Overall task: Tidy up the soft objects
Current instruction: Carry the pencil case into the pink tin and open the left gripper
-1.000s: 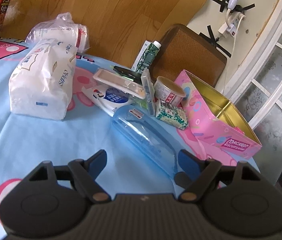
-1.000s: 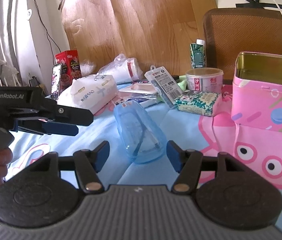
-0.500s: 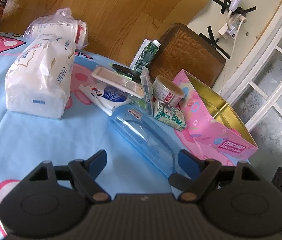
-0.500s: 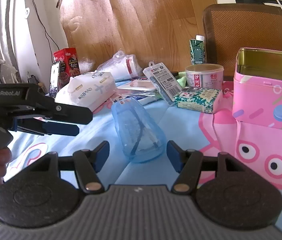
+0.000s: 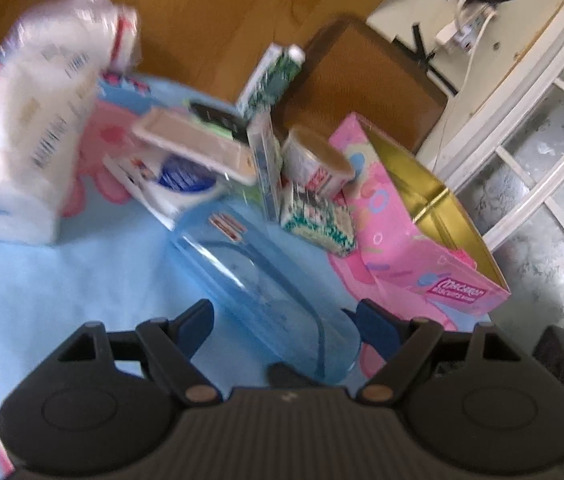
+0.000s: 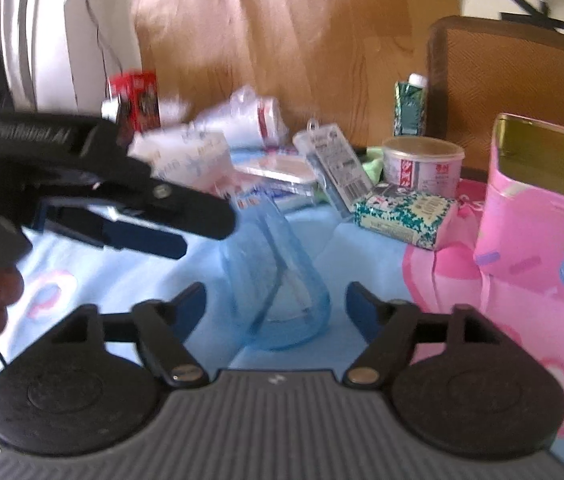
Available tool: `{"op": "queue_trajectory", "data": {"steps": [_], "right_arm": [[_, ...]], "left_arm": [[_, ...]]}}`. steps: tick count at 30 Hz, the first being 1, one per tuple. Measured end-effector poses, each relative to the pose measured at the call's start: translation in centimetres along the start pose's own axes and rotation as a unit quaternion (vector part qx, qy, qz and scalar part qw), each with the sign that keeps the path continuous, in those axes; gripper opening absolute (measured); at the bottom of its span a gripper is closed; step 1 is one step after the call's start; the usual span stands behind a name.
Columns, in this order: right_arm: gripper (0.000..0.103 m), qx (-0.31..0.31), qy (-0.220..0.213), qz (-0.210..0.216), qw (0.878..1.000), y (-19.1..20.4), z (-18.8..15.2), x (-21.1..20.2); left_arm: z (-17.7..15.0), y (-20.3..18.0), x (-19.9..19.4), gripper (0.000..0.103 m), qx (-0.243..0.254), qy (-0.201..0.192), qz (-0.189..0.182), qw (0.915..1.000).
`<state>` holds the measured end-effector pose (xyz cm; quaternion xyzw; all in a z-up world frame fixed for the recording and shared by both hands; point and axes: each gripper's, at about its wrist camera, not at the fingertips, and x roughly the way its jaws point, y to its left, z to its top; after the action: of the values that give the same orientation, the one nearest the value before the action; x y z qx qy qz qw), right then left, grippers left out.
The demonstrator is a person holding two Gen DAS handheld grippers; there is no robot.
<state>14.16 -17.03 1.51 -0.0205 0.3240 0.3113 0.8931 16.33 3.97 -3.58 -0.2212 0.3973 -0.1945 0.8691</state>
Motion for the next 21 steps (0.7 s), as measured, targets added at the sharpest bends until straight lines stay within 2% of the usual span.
{"op": "queue_trajectory", "data": {"steps": [1, 2, 3, 7, 14, 18, 21], "right_arm": [[0.079, -0.006, 0.012, 0.001, 1.0, -0.2, 0.1, 0.7], [0.074, -0.011, 0.015, 0.005, 1.0, -0.2, 0.1, 1.1], [0.057, -0.021, 0.014, 0.013, 1.0, 0.0, 0.2, 1.1], [0.055, -0.03, 0.001, 0.006, 1.0, 0.5, -0.2, 0.3], [0.055, -0.03, -0.081, -0.026, 0.996, -0.3, 0.5, -3.9], [0.055, -0.025, -0.121, -0.061, 0.99, -2.3, 2.1, -5.7], [0.055, -0.015, -0.141, -0.095, 0.985, -5.0, 3.1, -6.7]], "left_arm": [[0.0, 0.1, 0.9, 0.074, -0.008, 0.011, -0.003, 0.9999], [-0.1, -0.1, 1.1, 0.069, -0.007, -0.002, 0.002, 1.0], [-0.2, -0.5, 1.2, 0.069, 0.001, -0.005, 0.016, 0.9999], [-0.8, -1.7, 0.2, 0.066, 0.016, -0.014, 0.009, 0.9997], [1.5, -7.5, -0.8, 0.066, 0.088, -0.053, -0.001, 0.9947], [4.1, -11.8, 1.2, 0.066, 0.13, -0.056, -0.02, 0.9898], [5.9, -14.8, 4.2, 0.066, 0.151, -0.048, -0.041, 0.9865]]}}
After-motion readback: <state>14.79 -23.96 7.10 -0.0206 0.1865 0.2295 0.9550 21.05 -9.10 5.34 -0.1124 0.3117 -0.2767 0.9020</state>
